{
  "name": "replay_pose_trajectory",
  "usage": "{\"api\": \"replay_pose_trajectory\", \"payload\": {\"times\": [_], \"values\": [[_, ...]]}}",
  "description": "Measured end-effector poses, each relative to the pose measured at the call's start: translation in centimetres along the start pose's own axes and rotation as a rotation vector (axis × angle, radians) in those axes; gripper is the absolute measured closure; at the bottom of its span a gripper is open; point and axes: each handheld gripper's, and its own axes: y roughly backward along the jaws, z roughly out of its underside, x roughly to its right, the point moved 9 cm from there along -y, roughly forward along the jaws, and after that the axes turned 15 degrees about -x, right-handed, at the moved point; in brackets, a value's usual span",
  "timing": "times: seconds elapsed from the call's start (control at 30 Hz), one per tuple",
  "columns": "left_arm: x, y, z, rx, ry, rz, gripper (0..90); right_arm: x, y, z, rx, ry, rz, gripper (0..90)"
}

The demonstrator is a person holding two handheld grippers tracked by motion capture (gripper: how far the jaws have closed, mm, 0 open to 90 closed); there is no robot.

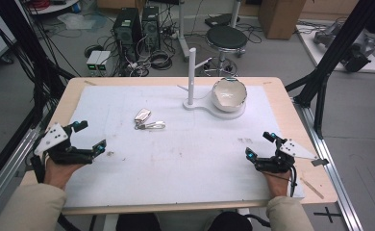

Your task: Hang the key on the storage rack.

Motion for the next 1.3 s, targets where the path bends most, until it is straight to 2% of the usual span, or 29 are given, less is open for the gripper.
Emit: {"api": "replay_pose_trajectory", "payload": {"times": [0.17,0.23,0.33,0.57,0.77,0.87,1.1,1.17,1.3], "values": [[-0.4,-0.9,-2.8,-0.066,-0.081,0.054,1.7,0.0,0.0,0.0,0.0,0.002,0.0,0.6],[-0.5,-1.5,-3.7,-0.109,-0.121,0.076,1.7,0.0,0.0,0.0,-0.001,0.001,0.001,0.6],[-0.9,-2.3,-5.1,-0.161,-0.156,0.117,1.7,0.1,-0.1,0.0,0.0,0.011,0.003,0.6],[-1.2,-4.9,-7.5,-0.29,-0.261,0.184,1.7,0.1,-0.1,0.0,-0.001,0.012,0.003,0.6],[-1.2,-7.2,-8.6,-0.367,-0.336,0.219,1.7,0.1,-0.1,0.0,-0.001,0.011,0.003,0.6],[-1.1,-8.3,-9.0,-0.403,-0.361,0.239,1.7,0.1,-0.1,0.0,-0.002,0.01,0.002,0.6],[-0.5,-11.0,-9.7,-0.501,-0.469,0.277,1.7,0.1,-0.1,0.0,-0.001,0.011,0.003,0.6],[-0.3,-11.7,-9.8,-0.537,-0.488,0.287,1.7,0.1,-0.1,0.0,-0.001,0.011,0.004,0.6],[0.0,-12.8,-10.1,-0.574,-0.515,0.308,1.7,0.1,-0.1,0.0,-0.002,0.012,0.004,0.6]]}}
